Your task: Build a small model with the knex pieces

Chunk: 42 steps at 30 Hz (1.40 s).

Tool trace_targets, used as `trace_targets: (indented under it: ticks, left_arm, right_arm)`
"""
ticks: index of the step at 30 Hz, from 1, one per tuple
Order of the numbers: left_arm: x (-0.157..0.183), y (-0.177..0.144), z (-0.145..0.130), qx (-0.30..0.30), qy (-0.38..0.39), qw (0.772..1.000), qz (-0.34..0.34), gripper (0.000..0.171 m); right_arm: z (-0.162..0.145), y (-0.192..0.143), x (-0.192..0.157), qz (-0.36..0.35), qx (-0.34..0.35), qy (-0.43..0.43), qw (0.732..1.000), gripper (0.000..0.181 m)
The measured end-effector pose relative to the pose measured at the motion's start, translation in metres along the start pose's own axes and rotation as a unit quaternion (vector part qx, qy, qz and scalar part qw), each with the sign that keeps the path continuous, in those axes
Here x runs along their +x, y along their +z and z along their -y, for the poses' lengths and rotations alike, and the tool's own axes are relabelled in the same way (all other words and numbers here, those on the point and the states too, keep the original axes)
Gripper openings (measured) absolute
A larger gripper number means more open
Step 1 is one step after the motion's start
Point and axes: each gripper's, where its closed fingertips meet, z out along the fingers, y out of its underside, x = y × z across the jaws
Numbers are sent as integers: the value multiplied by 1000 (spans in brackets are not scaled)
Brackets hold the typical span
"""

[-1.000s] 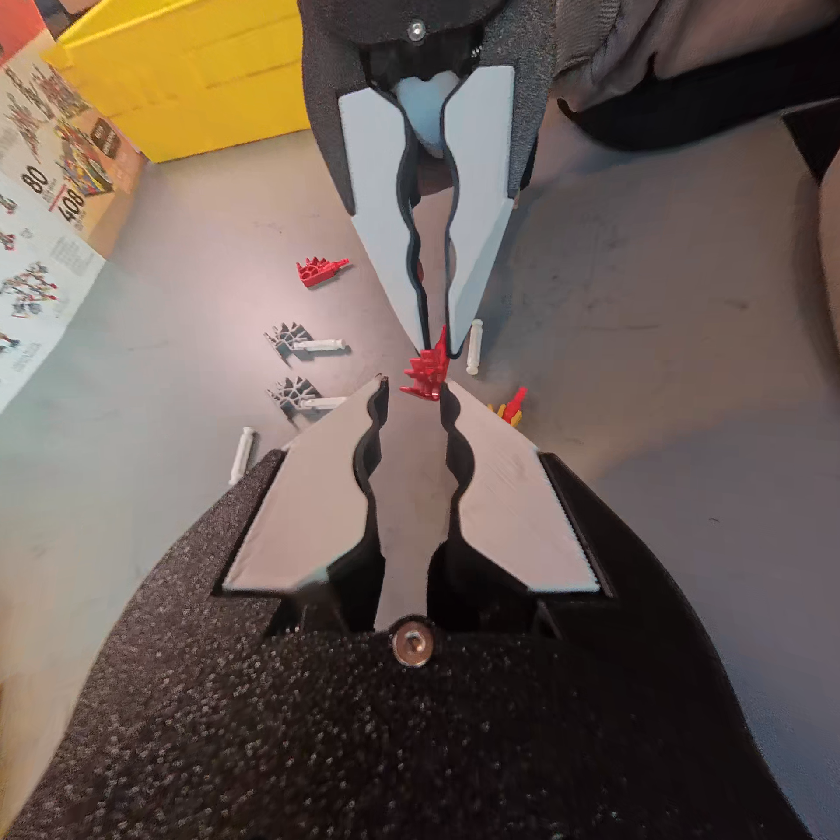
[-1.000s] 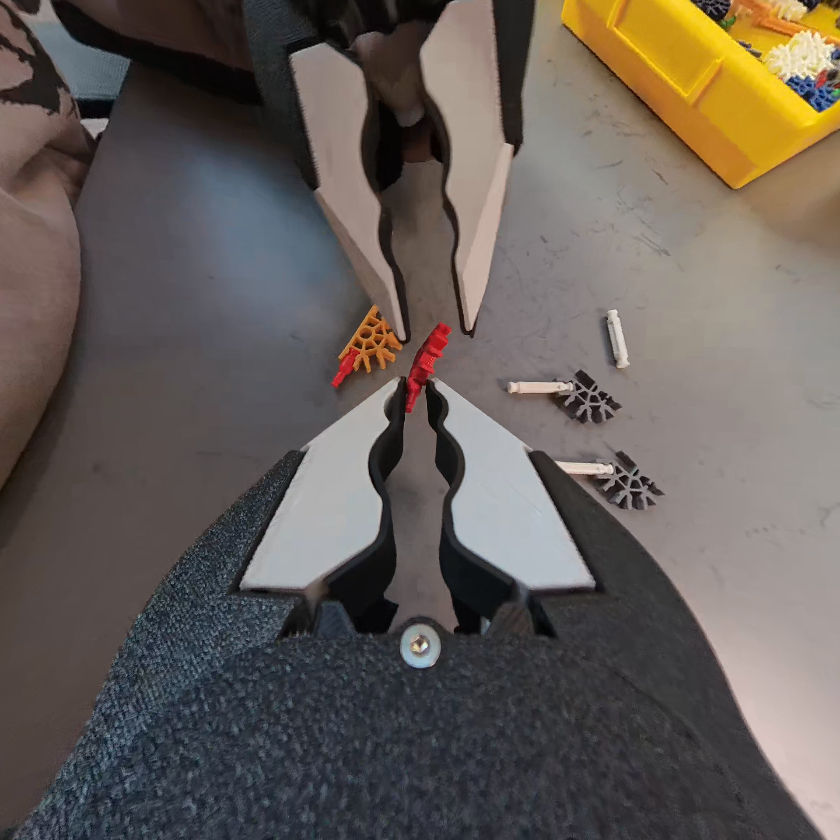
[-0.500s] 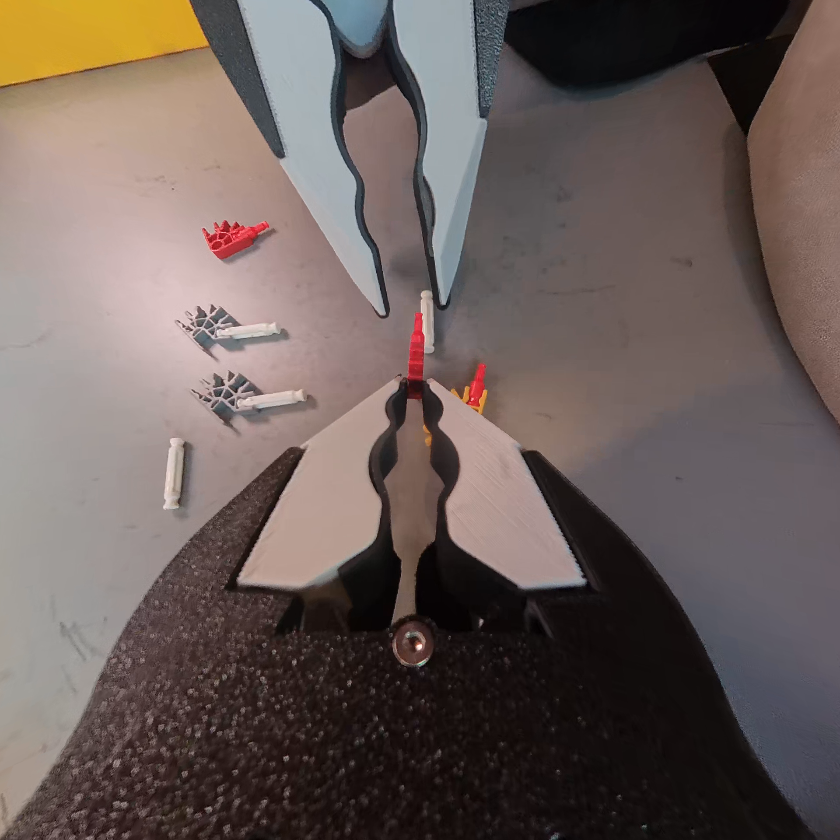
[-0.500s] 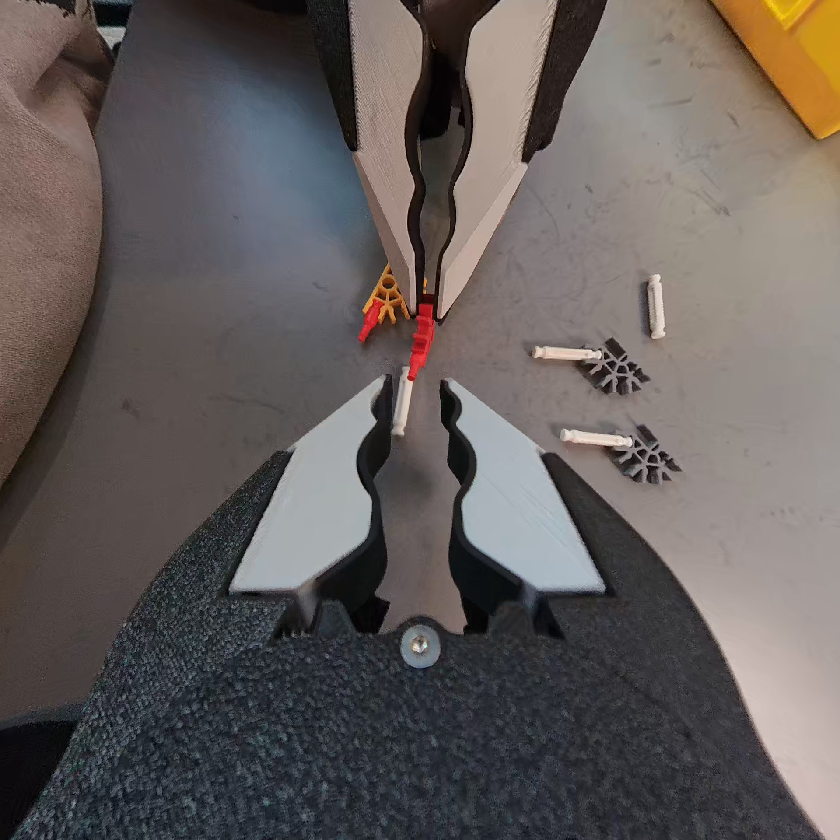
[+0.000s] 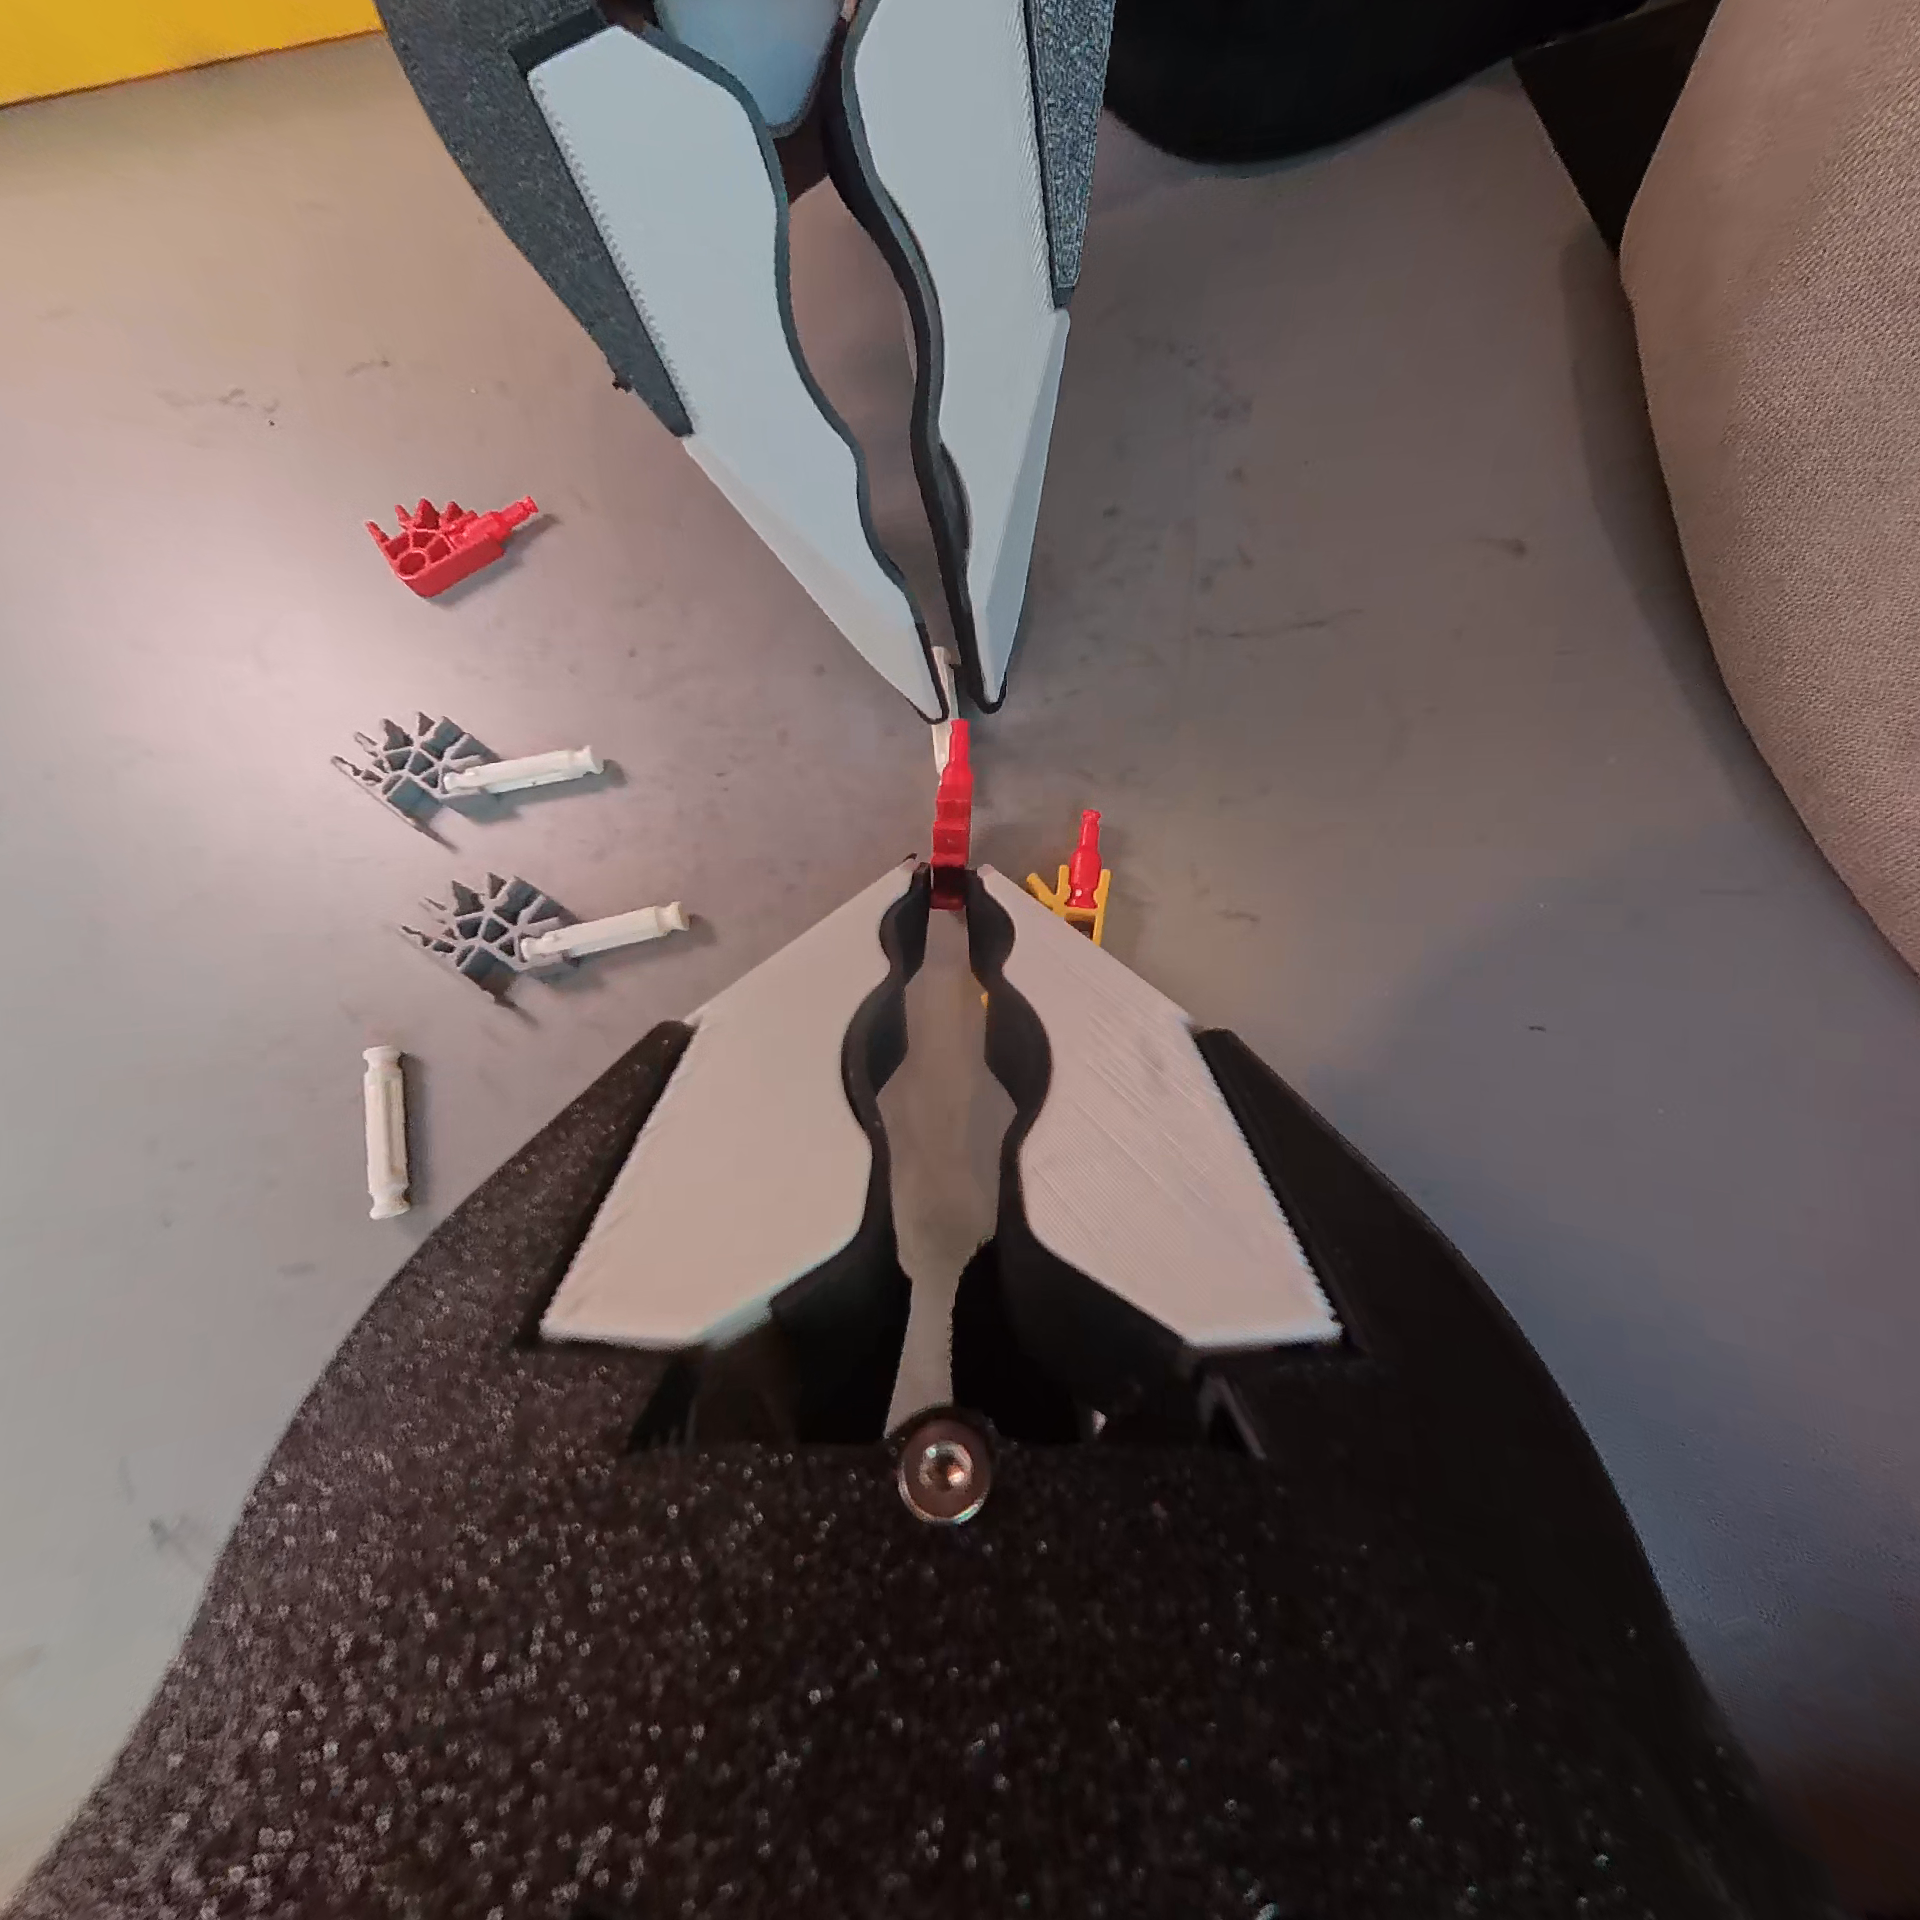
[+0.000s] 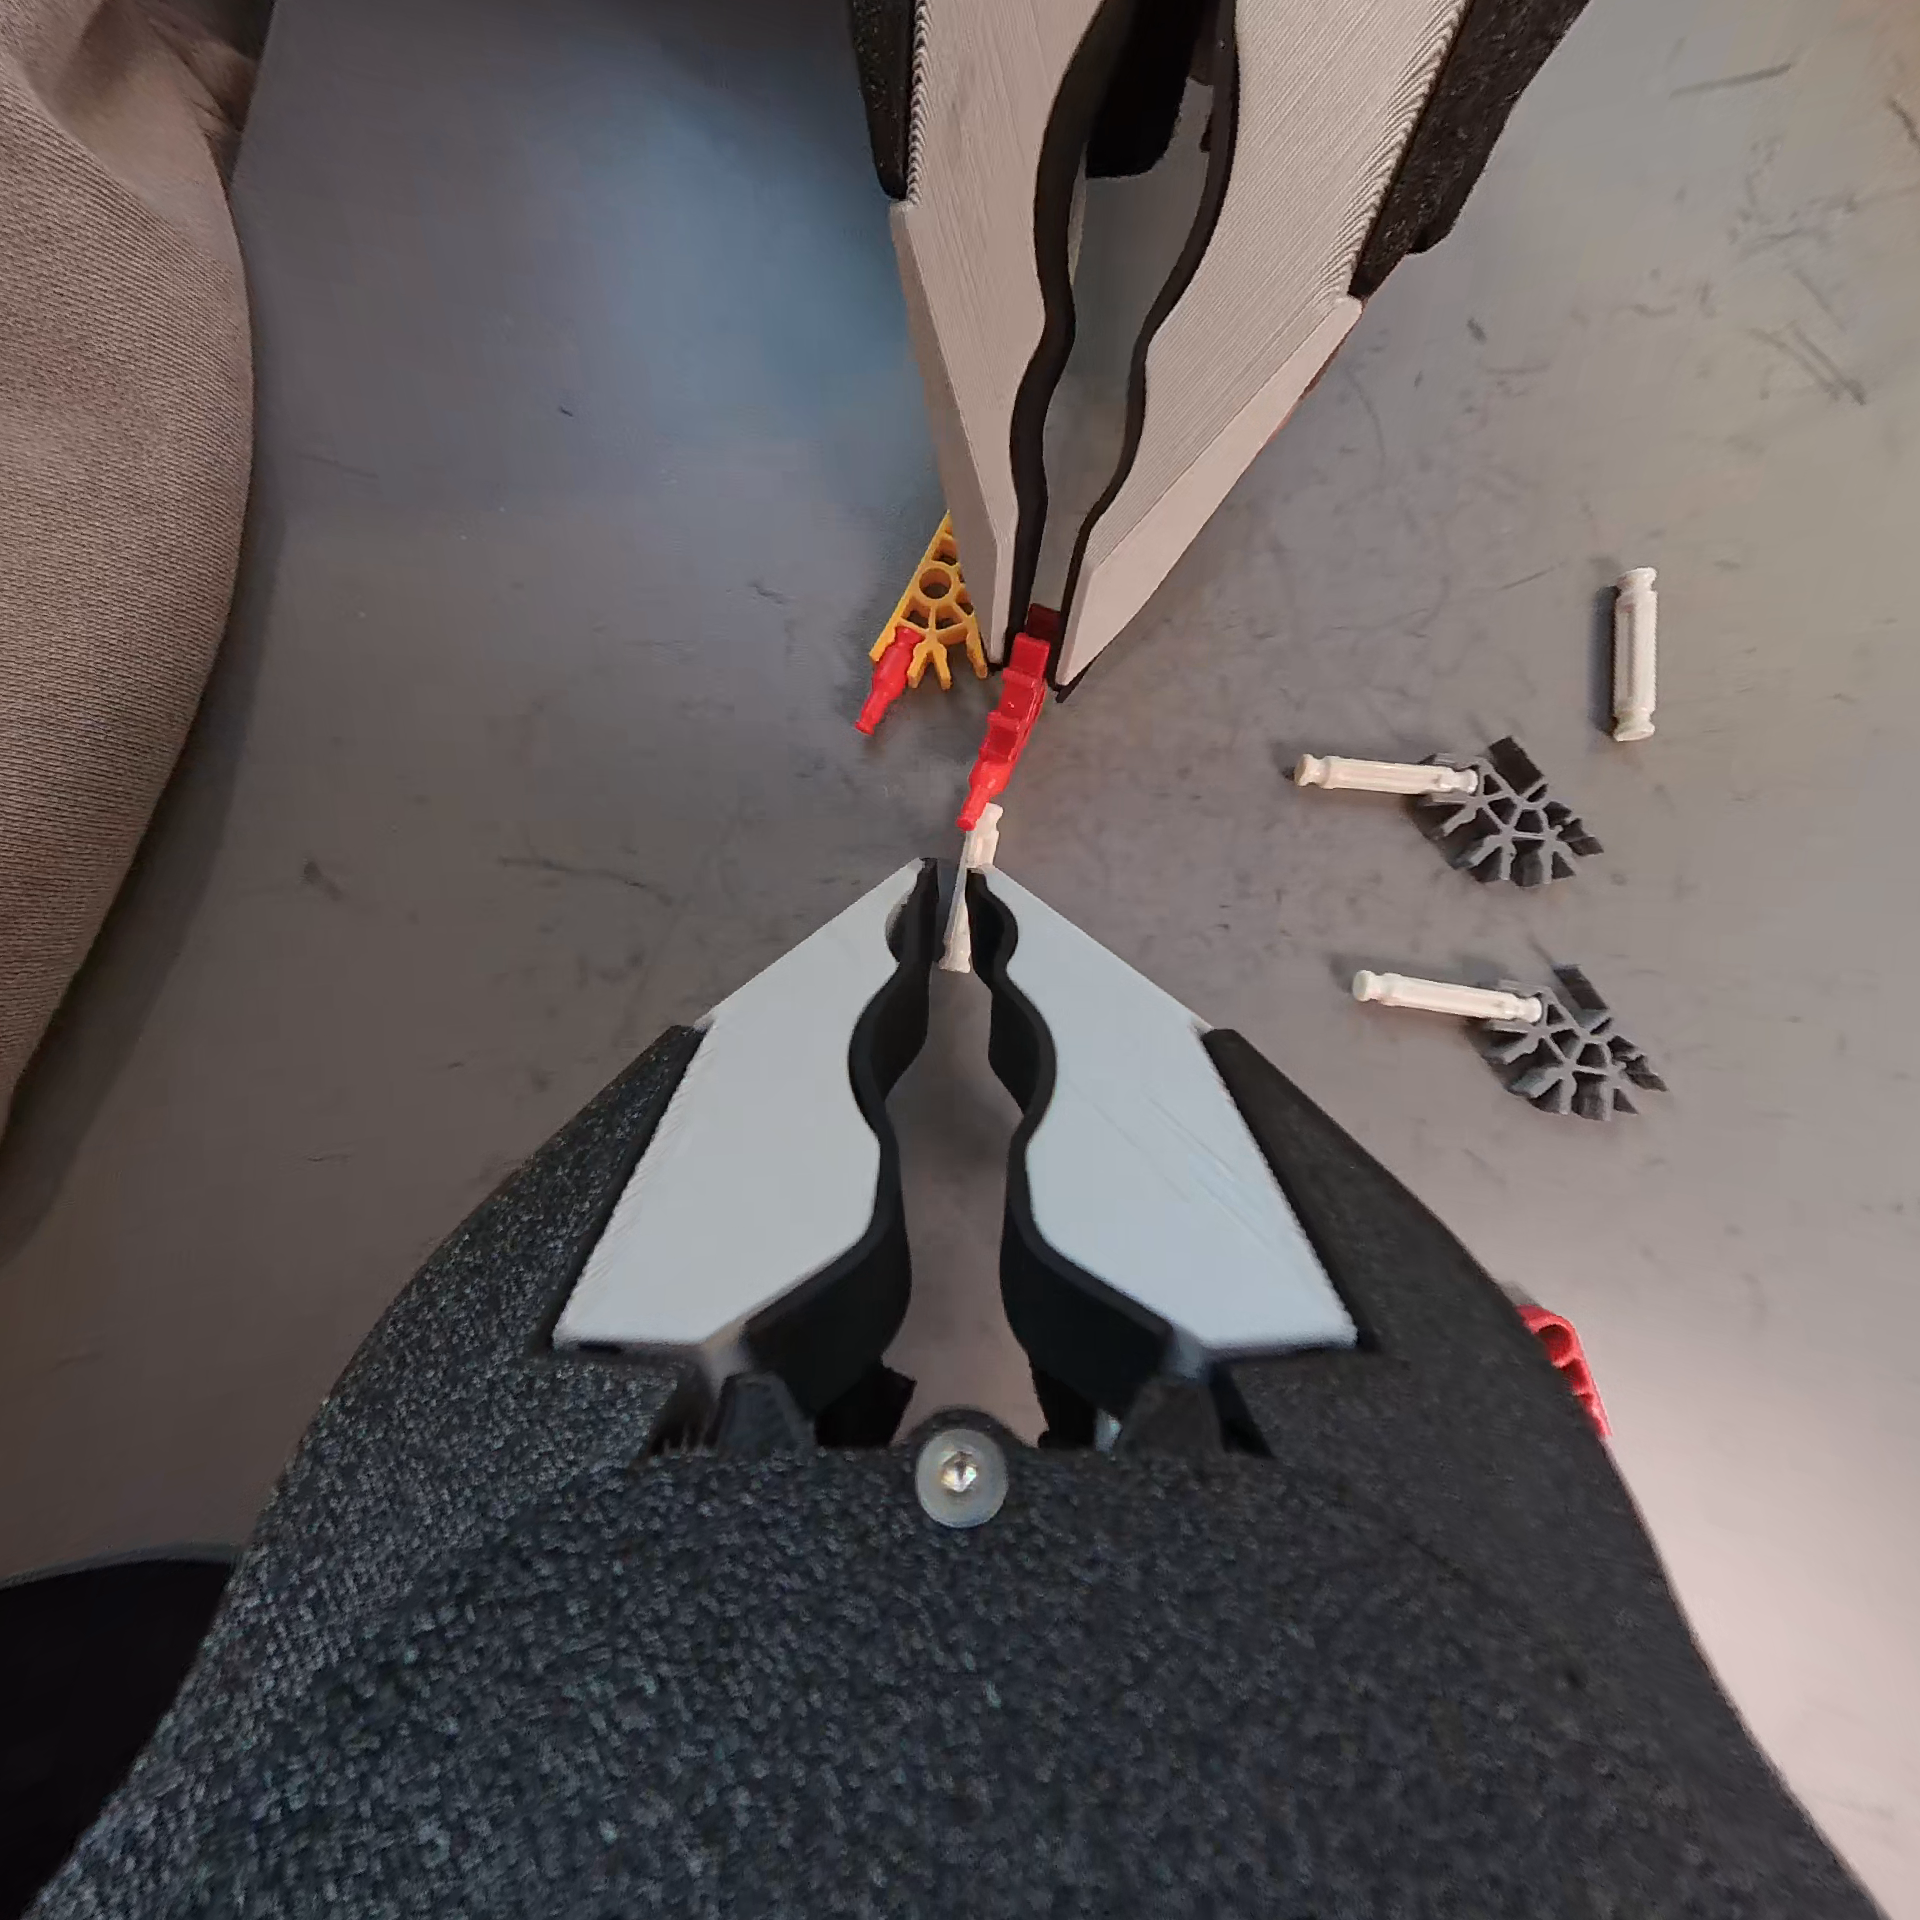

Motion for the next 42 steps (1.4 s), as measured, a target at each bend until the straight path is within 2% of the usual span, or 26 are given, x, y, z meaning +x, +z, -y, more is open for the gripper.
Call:
trace_targets:
  ticks: [19, 22, 27, 33, 42]
  left_arm:
    - [-4, 5, -3, 0, -7, 1000, 4, 6]
    - [-2, 5, -3, -4, 1, 1000, -10, 6]
    - [8, 9, 1, -6, 23, 998, -62, 6]
    - [15, 14, 6, -5, 39, 993, -108, 6]
    - [20, 16, 8, 6, 45, 992, -117, 6]
  right_arm:
    - [-6, 1, -2, 3, -7, -11, 1000, 3]
    - [-9, -6, -8, 14, -11, -24, 1000, 3]
    - [20, -23, -8, -8, 64, -89, 994, 3]
    - [21, -9, -13, 2, 62, -143, 988, 3]
    - [18, -4, -12, 5, 56, -143, 988, 6]
